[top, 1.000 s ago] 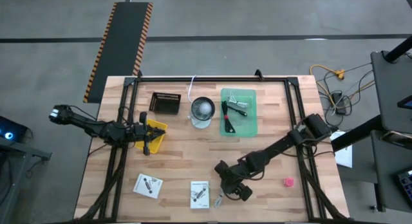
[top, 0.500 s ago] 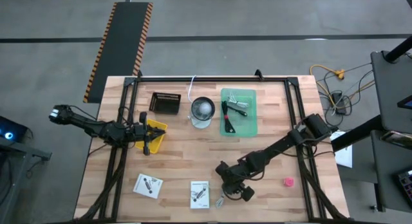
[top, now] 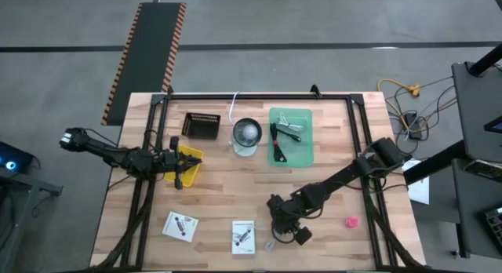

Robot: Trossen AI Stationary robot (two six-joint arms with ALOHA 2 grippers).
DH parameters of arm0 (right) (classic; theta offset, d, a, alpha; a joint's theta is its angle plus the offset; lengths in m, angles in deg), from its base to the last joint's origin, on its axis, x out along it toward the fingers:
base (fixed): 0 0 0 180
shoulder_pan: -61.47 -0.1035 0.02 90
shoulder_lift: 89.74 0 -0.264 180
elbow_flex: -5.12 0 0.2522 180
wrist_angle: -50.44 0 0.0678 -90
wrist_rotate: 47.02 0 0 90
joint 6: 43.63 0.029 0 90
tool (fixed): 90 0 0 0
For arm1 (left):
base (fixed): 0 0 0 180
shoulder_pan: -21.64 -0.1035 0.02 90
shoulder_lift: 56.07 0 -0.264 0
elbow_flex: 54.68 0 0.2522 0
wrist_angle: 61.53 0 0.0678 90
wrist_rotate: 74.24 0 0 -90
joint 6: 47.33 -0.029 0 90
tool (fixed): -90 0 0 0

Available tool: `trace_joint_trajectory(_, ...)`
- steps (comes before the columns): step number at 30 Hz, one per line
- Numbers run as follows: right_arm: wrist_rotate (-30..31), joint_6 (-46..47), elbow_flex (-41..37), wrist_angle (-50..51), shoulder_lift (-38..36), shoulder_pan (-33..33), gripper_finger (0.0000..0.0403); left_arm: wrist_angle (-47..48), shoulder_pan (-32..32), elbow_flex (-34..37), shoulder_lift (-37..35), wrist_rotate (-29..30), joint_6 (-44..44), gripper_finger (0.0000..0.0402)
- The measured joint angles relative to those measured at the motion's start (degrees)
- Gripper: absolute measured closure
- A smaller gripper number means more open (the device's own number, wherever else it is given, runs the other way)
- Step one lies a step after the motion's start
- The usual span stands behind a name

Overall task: Pick and place items into bin
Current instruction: Put the white charger cable into the green bin

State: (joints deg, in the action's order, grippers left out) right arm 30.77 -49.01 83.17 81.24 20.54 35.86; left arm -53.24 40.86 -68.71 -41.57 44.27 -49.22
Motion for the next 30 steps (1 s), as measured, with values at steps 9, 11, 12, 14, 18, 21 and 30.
trace_joint_trajectory(9, 0.37, 0.92, -0.11, 1.84, -3.04, 0.0, 0.0359, -0.04, 0.01, 0.0, 0.09, 0.02, 0.0, 0.04)
trace_joint_trajectory(11, 0.36, 0.92, -0.11, 2.18, -3.33, 0.0, 0.0359, 0.0, 0.0, 0.0, 0.01, 0.0, 0.0, 0.04)
trace_joint_trajectory(12, 0.37, 0.93, -0.11, 2.75, -3.53, 0.0, 0.0359, -0.01, -0.01, 0.0, -0.02, 0.0, 0.0, 0.04)
trace_joint_trajectory(14, 0.63, 0.92, -0.08, 3.11, -3.88, 0.0, 0.036, -0.02, -0.01, 0.0, 0.06, 0.0, 0.0, 0.04)
trace_joint_trajectory(18, 5.87, 1.99, 0.0, 7.36, -4.31, 0.0, 0.036, 0.02, -0.01, 0.0, 0.07, 0.0, 0.0, 0.04)
trace_joint_trajectory(21, 8.53, 4.01, 0.1, 11.42, -4.44, 0.07, 0.036, -0.05, -0.01, 0.0, 0.04, 0.01, 0.0, 0.04)
trace_joint_trajectory(30, 9.57, 11.19, 0.15, 14.02, -7.54, 0.11, 0.036, -0.01, -0.01, 0.0, 0.0, 0.01, 0.0, 0.04)
